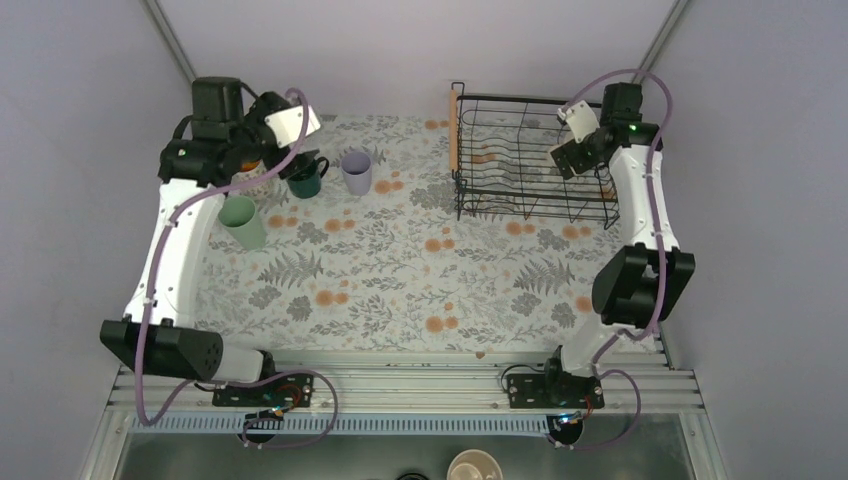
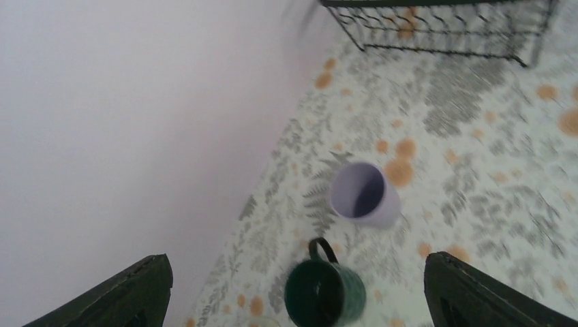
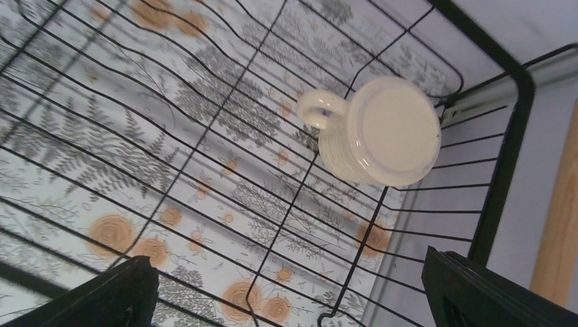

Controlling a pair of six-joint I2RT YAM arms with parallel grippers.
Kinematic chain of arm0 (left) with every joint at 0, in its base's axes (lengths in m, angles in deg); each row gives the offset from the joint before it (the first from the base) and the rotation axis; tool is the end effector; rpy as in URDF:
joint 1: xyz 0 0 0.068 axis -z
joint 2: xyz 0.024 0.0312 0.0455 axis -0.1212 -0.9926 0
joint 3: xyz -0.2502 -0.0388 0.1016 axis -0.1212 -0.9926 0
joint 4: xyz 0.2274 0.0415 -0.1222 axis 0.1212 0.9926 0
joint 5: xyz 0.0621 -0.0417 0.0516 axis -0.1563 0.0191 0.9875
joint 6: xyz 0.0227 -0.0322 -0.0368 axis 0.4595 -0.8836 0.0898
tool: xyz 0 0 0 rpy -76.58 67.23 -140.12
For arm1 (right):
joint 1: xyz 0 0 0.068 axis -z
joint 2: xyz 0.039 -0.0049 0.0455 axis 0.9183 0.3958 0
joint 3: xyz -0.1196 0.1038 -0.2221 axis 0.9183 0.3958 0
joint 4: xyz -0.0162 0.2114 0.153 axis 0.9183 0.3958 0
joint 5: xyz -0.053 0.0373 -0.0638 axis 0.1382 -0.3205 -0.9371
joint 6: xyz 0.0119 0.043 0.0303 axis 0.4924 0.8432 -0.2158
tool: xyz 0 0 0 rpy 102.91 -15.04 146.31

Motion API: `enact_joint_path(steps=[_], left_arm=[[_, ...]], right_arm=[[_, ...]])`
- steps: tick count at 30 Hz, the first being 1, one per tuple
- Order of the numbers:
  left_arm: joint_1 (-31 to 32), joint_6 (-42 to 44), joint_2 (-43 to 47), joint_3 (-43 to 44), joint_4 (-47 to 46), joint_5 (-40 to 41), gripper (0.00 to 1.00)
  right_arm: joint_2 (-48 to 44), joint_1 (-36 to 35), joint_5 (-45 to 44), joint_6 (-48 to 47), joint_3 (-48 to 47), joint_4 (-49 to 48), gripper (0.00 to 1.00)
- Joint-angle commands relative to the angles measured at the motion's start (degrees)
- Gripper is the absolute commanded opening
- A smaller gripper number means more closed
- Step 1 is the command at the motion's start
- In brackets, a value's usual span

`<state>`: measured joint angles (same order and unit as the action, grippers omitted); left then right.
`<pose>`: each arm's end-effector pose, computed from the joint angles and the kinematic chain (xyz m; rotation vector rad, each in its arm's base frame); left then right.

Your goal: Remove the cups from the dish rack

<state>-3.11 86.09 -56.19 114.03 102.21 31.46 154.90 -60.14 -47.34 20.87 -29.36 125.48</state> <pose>0.2751 -0.0329 0.4326 1.2620 1.7152 0.0853 0.3634 -0.0389 0.3648 -0.6891 2.3671 -0.2411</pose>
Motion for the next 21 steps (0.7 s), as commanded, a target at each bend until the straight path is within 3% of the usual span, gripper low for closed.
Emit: enact_joint_path(steps=[1,7,12,21], left_arm=[[3.42,-15.15,-4.65,3.53,-10.10,9.30,0.92],[11.01,-19.47,-6.67,-2.05,-25.69,18.47,0.93],[16.07,-21.73,-12.23,-2.01,-28.10,24.31,0.94],[17.85,-22.44,-15.14,-5.77,-32.86,25.47,1.00]], right_arm=[[4.79,0.72,-3.77,-1.90,-2.73,-0.93,1.00],[11.02,-0.44,-12.15,-9.20,-5.17,-4.83,0.96],[14.67,-1.41,-20.84,-17.29,-3.11,-12.60,0.95],[23.77,-1.97,-18.43,-25.34,-12.80,-12.17,0.96]])
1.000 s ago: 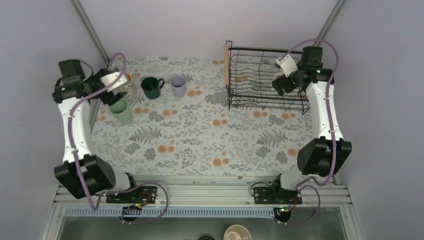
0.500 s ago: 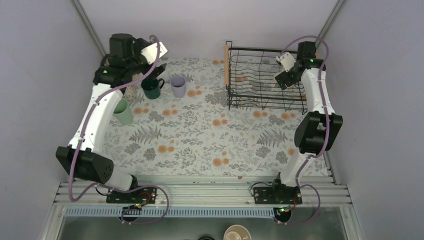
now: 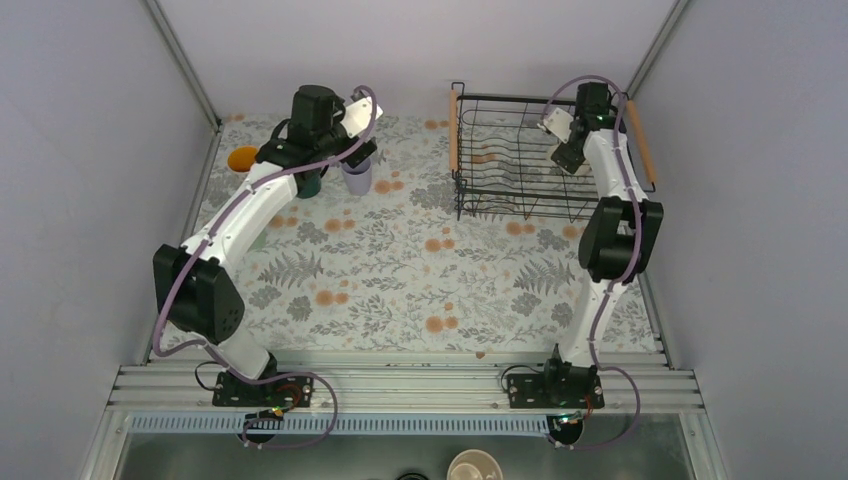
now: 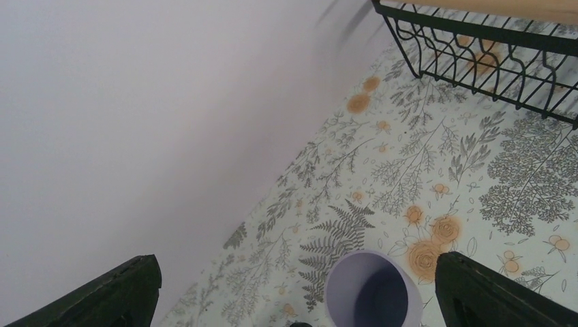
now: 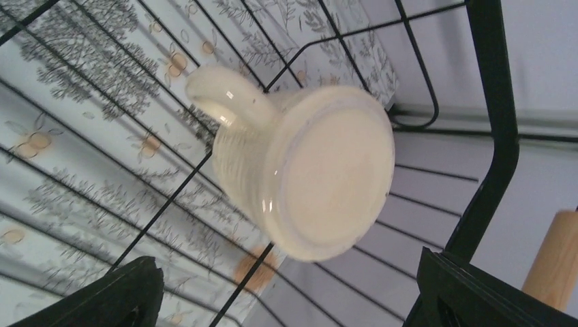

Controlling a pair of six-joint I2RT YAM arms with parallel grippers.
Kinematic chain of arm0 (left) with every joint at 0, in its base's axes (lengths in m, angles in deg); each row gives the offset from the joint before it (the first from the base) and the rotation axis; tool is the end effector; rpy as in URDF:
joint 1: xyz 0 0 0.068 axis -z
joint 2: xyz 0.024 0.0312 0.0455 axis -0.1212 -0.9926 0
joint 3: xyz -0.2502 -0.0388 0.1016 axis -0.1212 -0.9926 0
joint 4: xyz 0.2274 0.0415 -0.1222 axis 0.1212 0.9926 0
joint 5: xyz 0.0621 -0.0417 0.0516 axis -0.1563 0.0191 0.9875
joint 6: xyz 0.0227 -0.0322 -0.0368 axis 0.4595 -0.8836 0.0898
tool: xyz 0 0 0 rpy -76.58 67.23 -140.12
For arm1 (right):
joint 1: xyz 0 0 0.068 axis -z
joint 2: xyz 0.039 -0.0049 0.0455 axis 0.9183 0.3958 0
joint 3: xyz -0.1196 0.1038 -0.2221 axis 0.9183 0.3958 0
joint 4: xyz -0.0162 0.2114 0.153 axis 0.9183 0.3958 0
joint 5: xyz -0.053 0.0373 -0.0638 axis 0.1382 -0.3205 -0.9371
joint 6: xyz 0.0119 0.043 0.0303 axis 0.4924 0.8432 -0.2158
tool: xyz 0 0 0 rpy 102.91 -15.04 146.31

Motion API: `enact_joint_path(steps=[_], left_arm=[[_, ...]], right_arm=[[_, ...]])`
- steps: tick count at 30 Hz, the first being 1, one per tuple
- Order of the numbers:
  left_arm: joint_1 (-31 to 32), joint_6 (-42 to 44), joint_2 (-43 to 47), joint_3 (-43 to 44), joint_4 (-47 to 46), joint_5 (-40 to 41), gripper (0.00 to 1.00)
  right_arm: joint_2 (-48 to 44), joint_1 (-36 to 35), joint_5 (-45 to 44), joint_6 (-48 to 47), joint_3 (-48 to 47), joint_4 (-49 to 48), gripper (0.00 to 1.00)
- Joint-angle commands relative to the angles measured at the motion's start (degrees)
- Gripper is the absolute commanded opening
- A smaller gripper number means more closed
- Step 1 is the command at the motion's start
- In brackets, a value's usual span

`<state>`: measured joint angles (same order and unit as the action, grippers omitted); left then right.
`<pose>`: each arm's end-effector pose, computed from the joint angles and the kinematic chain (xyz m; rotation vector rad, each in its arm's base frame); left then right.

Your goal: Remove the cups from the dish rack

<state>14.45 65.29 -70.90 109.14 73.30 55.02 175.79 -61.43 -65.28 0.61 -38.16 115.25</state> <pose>0.3572 -0.1403 0.3695 0.9702 1.7809 0.1530 0.4607 -0.0507 0.2815 -1.0576 2.3860 -0.7253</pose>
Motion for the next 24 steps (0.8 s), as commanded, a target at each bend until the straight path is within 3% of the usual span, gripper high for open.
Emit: enact_joint_path(steps=[1,9,24], left_arm=[[0.37,-1.50,-0.67,-1.19,-4.04,1.87,1.00],[0.39,0.02,-0.07,-2.76,-5.07,2.52,1.00],[0.30,0.06,2.14,-7.24,-6.91,1.35,1.00]], right_arm=[[3.96,-0.75,-0.56,-5.57,-4.69,-2.70,0.97],[12.19,-2.15,-1.57,-6.52,-10.62,-5.88,1.00],[20.10,-3.49,-11.12,-10.28,-12.41,-18.40,1.00]])
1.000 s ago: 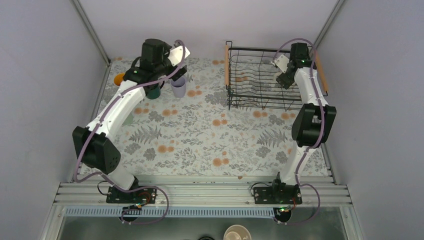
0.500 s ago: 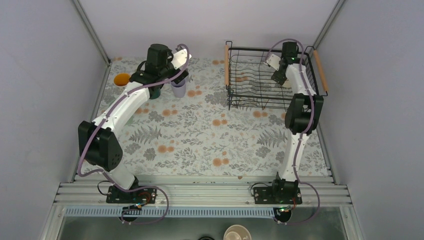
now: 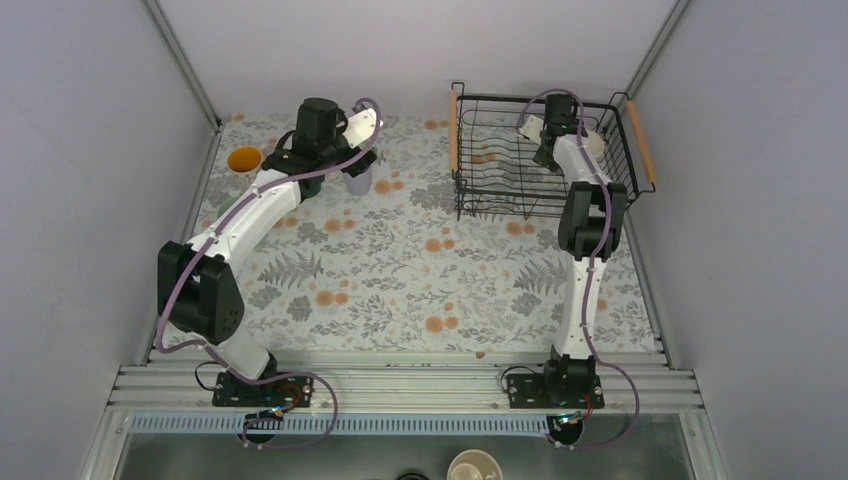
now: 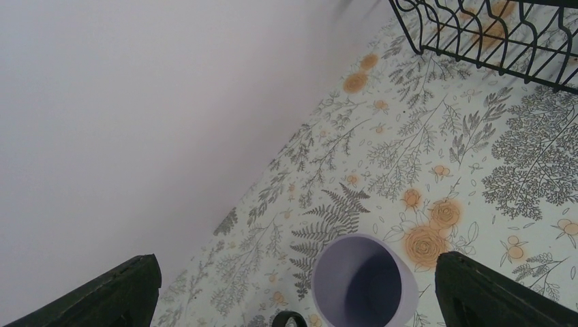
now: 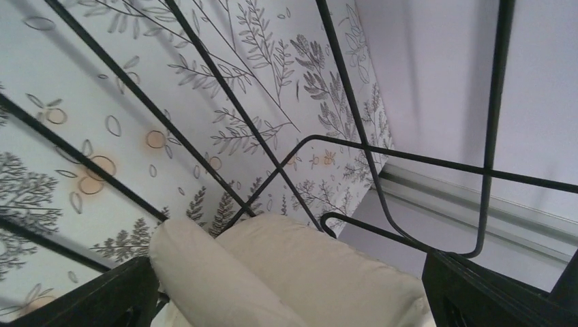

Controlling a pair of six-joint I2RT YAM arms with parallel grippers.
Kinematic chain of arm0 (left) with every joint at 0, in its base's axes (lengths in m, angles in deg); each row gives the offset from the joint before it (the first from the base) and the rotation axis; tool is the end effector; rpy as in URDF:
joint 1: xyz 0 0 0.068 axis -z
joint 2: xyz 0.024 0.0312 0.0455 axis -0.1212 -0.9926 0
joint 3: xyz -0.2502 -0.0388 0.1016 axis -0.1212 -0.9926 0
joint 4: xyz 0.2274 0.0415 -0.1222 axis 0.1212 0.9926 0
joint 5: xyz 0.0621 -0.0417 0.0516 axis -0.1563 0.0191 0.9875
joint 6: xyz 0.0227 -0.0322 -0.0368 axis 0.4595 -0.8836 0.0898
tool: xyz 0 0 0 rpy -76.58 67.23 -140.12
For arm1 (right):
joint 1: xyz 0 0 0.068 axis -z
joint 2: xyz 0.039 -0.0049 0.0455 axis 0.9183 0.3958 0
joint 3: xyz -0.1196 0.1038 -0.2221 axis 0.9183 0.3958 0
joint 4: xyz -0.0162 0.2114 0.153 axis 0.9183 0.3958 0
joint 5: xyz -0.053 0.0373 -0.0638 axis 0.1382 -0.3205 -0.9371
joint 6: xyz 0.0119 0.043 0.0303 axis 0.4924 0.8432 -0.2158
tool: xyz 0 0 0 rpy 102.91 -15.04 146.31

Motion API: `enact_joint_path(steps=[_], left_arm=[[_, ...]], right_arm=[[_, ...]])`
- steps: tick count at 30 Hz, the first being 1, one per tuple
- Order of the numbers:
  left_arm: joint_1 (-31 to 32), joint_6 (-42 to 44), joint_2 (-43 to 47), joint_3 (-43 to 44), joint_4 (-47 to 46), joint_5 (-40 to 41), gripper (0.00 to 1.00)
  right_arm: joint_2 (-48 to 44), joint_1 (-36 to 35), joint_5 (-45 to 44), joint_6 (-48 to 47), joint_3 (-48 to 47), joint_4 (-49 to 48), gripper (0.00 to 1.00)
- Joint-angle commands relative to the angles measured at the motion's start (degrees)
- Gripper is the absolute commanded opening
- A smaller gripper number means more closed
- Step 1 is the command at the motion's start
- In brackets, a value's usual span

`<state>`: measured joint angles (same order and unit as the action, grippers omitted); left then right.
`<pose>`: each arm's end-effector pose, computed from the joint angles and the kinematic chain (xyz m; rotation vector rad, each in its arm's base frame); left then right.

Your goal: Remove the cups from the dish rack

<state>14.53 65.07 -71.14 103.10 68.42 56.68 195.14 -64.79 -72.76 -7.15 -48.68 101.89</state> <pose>0.3600 -0.1408 0.3396 0.9642 1.8131 0.1769 0.5385 -0.0305 0.1943 -1.1956 2.2775 -0.9419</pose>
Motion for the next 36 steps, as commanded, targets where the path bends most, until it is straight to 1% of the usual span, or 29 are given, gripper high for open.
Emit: enact_joint_path(steps=[1,6,9,11,13,18,22,25,26,27,30,31,33,36], left_arm=[[0.15,0.26,2.56,-1.31,-2.10,-0.39,1.00],[0.19,-0.15,3.14,-2.10,-2.70,-1.09,1.00],[0.16,-0.57,2.85,-2.00,-2.50,-1.44,1.00],[0.21,-0.72,2.81,-1.75,-2.14,-1.94,1.00],[0.21,-1.07,2.87,-1.80,-2.25,-2.22,1.00],[0.20,-1.04,3.57,-2.61,-2.40,-3.31,1.00],[0.15,-1.03,3.70,-3.41,-2.15,-3.50,1.00],[0.21,-1.25,4.18,-4.68,-2.98,-3.98,1.00],[0.21,-1.21,4.29,-4.84,-3.01,-4.18,1.00],[0.20,-1.16,4.35,-4.94,-2.92,-4.21,1.00],[0.21,-0.78,4.44,-4.91,-2.89,-4.02,1.00],[0.20,-0.72,4.55,-4.95,-2.95,-4.13,1.00],[0.21,-0.68,4.52,-4.78,-2.74,-4.33,1.00],[0.21,-0.56,4.45,-4.60,-2.58,-4.59,1.00]], right_arm=[[1.08,-0.08,-3.83,-2.73,-1.96,-5.57,1.00],[1.79,-0.09,-4.90,-4.04,-1.74,-9.77,1.00],[2.79,-0.06,-4.80,-4.35,-2.72,-9.23,1.00],[3.91,0.04,-5.21,-4.44,-4.05,-8.29,0.98],[4.25,0.04,-5.17,-4.46,-3.96,-9.20,0.98],[2.94,0.04,-4.48,-5.73,0.16,-16.05,0.97],[4.44,0.11,-5.07,-6.67,0.20,-19.39,0.95],[5.48,-0.05,-4.55,-6.56,-0.79,-20.04,0.92],[5.93,-0.07,-4.66,-6.60,-1.27,-20.04,0.89],[6.37,-0.09,-4.85,-6.77,-1.67,-19.94,0.83],[7.40,-0.09,-5.66,-7.07,-2.66,-20.15,0.50],[7.51,-0.08,-5.73,-6.97,-2.67,-20.15,0.43],[7.69,-0.11,-5.85,-6.55,-2.75,-19.63,0.32],[7.34,-0.08,-5.94,-5.49,-2.69,-18.34,0.22]])
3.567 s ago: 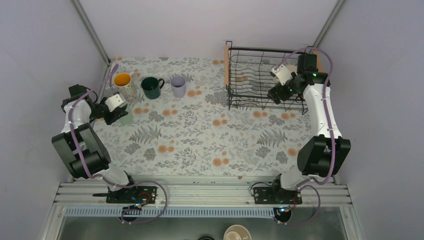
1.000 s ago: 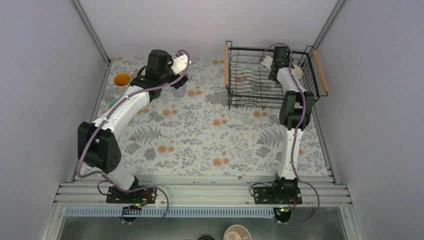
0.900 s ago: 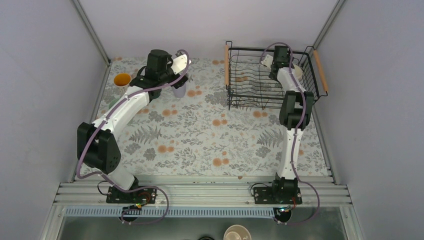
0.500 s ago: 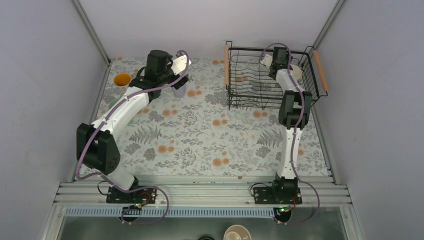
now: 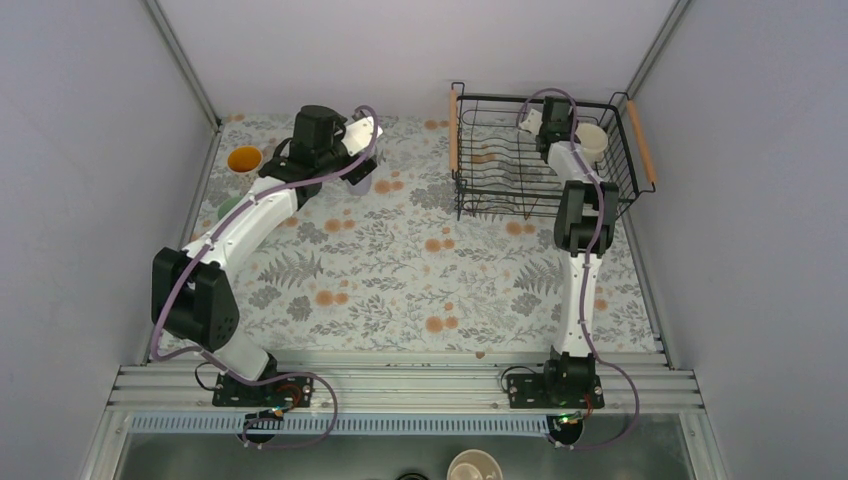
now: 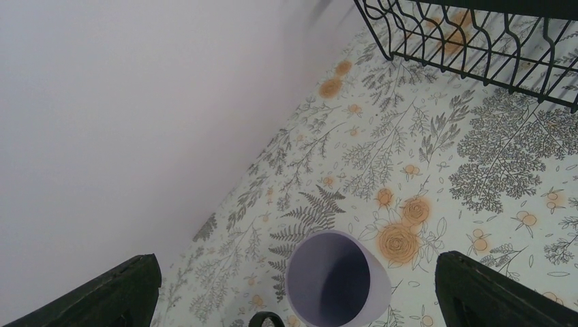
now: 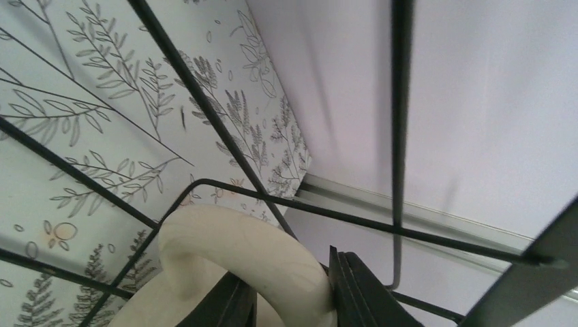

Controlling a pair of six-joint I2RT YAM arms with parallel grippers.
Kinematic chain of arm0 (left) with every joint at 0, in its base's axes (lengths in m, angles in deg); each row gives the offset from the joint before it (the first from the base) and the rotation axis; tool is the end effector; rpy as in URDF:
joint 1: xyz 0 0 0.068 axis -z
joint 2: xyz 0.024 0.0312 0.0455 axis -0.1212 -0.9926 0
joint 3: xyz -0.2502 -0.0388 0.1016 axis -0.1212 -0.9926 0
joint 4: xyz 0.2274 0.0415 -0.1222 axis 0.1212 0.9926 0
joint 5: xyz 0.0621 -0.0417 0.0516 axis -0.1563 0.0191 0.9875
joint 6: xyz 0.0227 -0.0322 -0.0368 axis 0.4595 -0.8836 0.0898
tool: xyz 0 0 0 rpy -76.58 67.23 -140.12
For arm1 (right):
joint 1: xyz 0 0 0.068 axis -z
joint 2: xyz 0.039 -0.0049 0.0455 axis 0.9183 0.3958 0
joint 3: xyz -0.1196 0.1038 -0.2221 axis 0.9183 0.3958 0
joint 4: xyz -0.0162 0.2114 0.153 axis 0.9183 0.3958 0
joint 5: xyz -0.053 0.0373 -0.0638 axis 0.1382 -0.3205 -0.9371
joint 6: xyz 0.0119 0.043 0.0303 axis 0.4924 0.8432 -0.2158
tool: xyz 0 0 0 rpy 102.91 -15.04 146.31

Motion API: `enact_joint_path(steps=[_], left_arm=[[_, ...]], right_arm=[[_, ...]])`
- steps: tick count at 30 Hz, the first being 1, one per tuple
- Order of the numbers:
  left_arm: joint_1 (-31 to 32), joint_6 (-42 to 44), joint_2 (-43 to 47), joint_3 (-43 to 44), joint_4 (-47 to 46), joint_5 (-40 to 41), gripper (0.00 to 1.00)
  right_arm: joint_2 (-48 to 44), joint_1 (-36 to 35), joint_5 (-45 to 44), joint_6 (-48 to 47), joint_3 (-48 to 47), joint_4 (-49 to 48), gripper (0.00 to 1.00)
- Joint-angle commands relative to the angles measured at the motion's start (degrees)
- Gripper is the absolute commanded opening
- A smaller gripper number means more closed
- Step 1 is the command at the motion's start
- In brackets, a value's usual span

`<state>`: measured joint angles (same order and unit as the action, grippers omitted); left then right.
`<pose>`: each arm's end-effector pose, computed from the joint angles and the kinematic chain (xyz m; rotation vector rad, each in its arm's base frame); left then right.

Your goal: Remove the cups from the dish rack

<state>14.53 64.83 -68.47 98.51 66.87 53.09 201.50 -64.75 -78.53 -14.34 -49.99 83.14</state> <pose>0.3477 -0.1384 0.3310 0.9963 1.7996 0.1096 0.5699 -0.0352 0.1695 -1.1209 2.0926 -1.2001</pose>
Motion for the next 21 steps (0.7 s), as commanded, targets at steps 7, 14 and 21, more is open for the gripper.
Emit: enact_joint_path(steps=[7,14,21], left_arm=[[0.21,-0.17,1.79,0.52,-0.37,-1.76,1.00],[0.20,-0.35,2.79,1.04,0.75,-3.65,1.00],[0.22,0.47,4.92,-0.49,1.06,-3.96,1.00]], right_arm=[[-4.33,-0.16,1.95,5.35,2.39,3.12,0.04],[-11.83,-0.03,9.01,11.44,5.21,10.87,0.04],[-18.41,0.01,14.17,15.43,8.95,14.91,0.04]])
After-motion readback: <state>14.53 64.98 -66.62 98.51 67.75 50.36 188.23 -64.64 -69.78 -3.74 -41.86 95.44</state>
